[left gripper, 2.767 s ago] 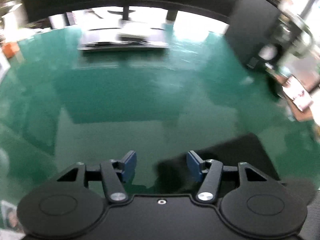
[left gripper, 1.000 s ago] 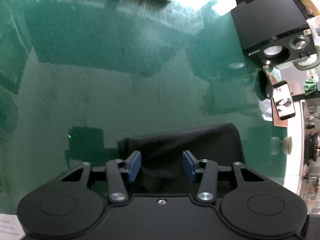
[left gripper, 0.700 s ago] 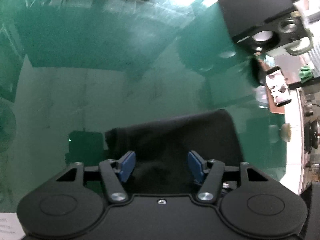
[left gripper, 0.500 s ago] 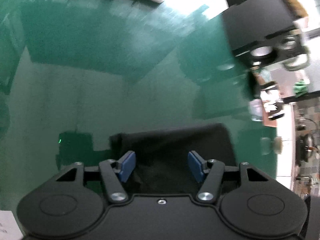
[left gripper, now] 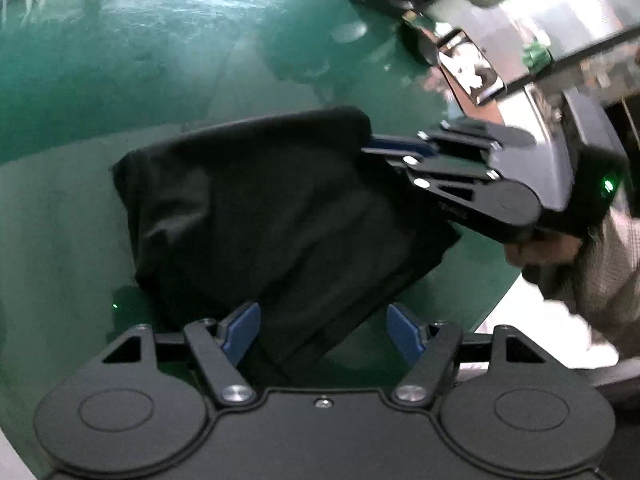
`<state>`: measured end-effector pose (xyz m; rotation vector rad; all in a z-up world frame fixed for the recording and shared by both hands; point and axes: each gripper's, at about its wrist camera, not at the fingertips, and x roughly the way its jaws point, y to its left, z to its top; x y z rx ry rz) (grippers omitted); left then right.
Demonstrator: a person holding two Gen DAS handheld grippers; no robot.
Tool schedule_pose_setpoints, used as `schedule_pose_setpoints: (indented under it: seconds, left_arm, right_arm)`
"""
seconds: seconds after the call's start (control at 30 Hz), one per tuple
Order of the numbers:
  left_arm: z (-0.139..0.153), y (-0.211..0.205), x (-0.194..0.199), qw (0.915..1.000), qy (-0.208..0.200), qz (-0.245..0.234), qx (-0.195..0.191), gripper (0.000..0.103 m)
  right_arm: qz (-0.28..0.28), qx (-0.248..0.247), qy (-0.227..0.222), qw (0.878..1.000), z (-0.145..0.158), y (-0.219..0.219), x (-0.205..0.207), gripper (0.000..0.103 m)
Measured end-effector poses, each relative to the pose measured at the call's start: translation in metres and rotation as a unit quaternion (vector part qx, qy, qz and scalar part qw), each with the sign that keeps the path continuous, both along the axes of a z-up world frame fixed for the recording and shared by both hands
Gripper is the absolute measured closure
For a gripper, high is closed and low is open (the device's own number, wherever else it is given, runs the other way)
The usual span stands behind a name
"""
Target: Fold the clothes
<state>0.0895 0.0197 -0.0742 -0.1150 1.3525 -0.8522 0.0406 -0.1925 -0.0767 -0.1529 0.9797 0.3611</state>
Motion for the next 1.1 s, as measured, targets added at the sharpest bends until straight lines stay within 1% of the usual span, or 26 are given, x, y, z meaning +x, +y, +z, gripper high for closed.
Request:
schedule_pose_setpoints:
  seconds: [0.03,0.1,0.13,0.2,0.23,0.27,0.3,0.33,0.37,0.4,0.43,0.47,0.5,0.53,0.57,0.6,0.63,0.67,0.7,0.73,0.8,0.83,0.87,0.9,1.0,1.1]
  left_arm:
    - [0.006,0.004,0.006,0.9998,-0.015,0.012,-0.005,0.027]
    - [0.017,0.012,0.017,0.9982,-0.046,0.035,-0.016,0.021]
    - [0.022,0.016,0.022,0.9969,-0.06,0.045,-0.021,0.02]
    - [0.018,0.013,0.032,0.9974,-0.058,0.042,-0.011,0.02]
    - [0.014,0.011,0.034,0.9973,-0.063,0.038,0.003,0.02]
    - [0.011,0.01,0.036,0.997,-0.067,0.035,0.017,0.02]
    - [0.01,0.007,0.038,0.9967,-0.072,0.033,0.018,0.02]
    - [0.008,0.004,0.04,0.9964,-0.076,0.032,0.018,0.02]
    - [0.011,0.003,0.041,0.9965,-0.077,0.031,0.01,0.02]
    - [0.011,0.002,0.041,0.9968,-0.077,0.021,0.003,0.02]
    - [0.011,0.0,0.042,0.9969,-0.078,0.011,-0.003,0.02]
    - [0.013,0.006,0.042,0.9966,-0.082,0.005,0.004,0.02]
    - [0.012,0.002,0.041,0.9959,-0.09,-0.006,0.015,0.02]
    - [0.013,0.001,0.04,0.9959,-0.089,-0.011,0.013,0.02]
    - [0.013,0.0,0.038,0.9959,-0.088,-0.017,0.01,0.02]
    - [0.01,0.001,0.037,0.9966,-0.08,-0.02,0.007,0.02]
    - [0.006,0.002,0.035,0.9972,-0.071,-0.023,0.004,0.02]
    - [0.004,0.002,0.034,0.9973,-0.069,-0.024,0.009,0.02]
    - [0.0,0.003,0.033,0.9973,-0.067,-0.024,0.019,0.02]
    - [-0.001,0.003,0.033,0.9973,-0.065,-0.023,0.023,0.02]
    - [-0.008,0.007,0.032,0.998,-0.056,-0.017,0.025,0.02]
    - [-0.009,0.009,0.031,0.998,-0.055,-0.017,0.026,0.02]
    - [-0.011,0.01,0.029,0.9981,-0.053,-0.014,0.029,0.02]
    - [-0.014,0.012,0.028,0.9981,-0.051,-0.011,0.031,0.02]
    - [-0.016,0.015,0.021,0.9979,-0.057,0.002,0.031,0.019]
    - [-0.017,0.02,0.01,0.9969,-0.059,0.045,0.025,0.018]
  right_arm:
    - [-0.009,0.017,-0.004,1.0,0.007,-0.004,-0.006,0.088]
    - [-0.018,0.023,-0.008,1.0,0.012,-0.007,-0.017,0.088]
    - [-0.022,0.025,-0.006,0.999,0.013,-0.007,-0.022,0.088]
    - [-0.039,0.043,0.016,0.998,0.013,-0.008,-0.035,0.086]
    - [-0.04,0.048,0.02,0.998,0.013,-0.009,-0.037,0.086]
    - [-0.044,0.068,0.04,0.996,0.011,-0.009,-0.042,0.087]
    - [-0.053,0.082,0.055,0.994,0.009,-0.011,-0.046,0.086]
    - [-0.075,0.099,0.063,0.99,0.009,-0.016,-0.051,0.086]
    - [-0.098,0.117,0.071,0.986,0.009,-0.021,-0.055,0.082]
    - [-0.132,0.147,0.082,0.977,0.007,-0.03,-0.057,0.072]
    - [-0.186,0.192,0.104,0.958,0.002,-0.044,-0.059,0.068]
    - [-0.23,0.23,0.132,0.936,-0.007,-0.057,-0.061,0.069]
    - [-0.234,0.23,0.132,0.936,-0.006,-0.057,-0.064,0.068]
    - [-0.264,0.225,0.119,0.93,-0.005,-0.065,-0.07,0.068]
    - [-0.272,0.233,0.101,0.928,-0.001,-0.069,-0.073,0.066]
    - [-0.275,0.243,0.097,0.925,-0.001,-0.071,-0.075,0.055]
    - [-0.279,0.252,0.093,0.922,0.0,-0.073,-0.075,0.047]
    - [-0.279,0.26,0.095,0.92,-0.003,-0.072,-0.073,0.043]
    - [-0.279,0.267,0.096,0.918,-0.006,-0.072,-0.071,0.045]
    - [-0.278,0.252,0.095,0.922,-0.01,-0.068,-0.068,0.047]
    - [-0.268,0.211,0.1,0.935,-0.017,-0.058,-0.065,0.07]
    - [-0.262,0.193,0.103,0.94,-0.021,-0.052,-0.063,0.073]
    - [-0.252,0.195,0.102,0.942,-0.022,-0.05,-0.064,0.074]
    - [-0.238,0.182,0.095,0.949,-0.022,-0.046,-0.063,0.074]
    - [-0.222,0.181,0.095,0.953,-0.022,-0.049,-0.058,0.074]
    - [-0.195,0.174,0.087,0.961,-0.021,-0.056,-0.043,0.074]
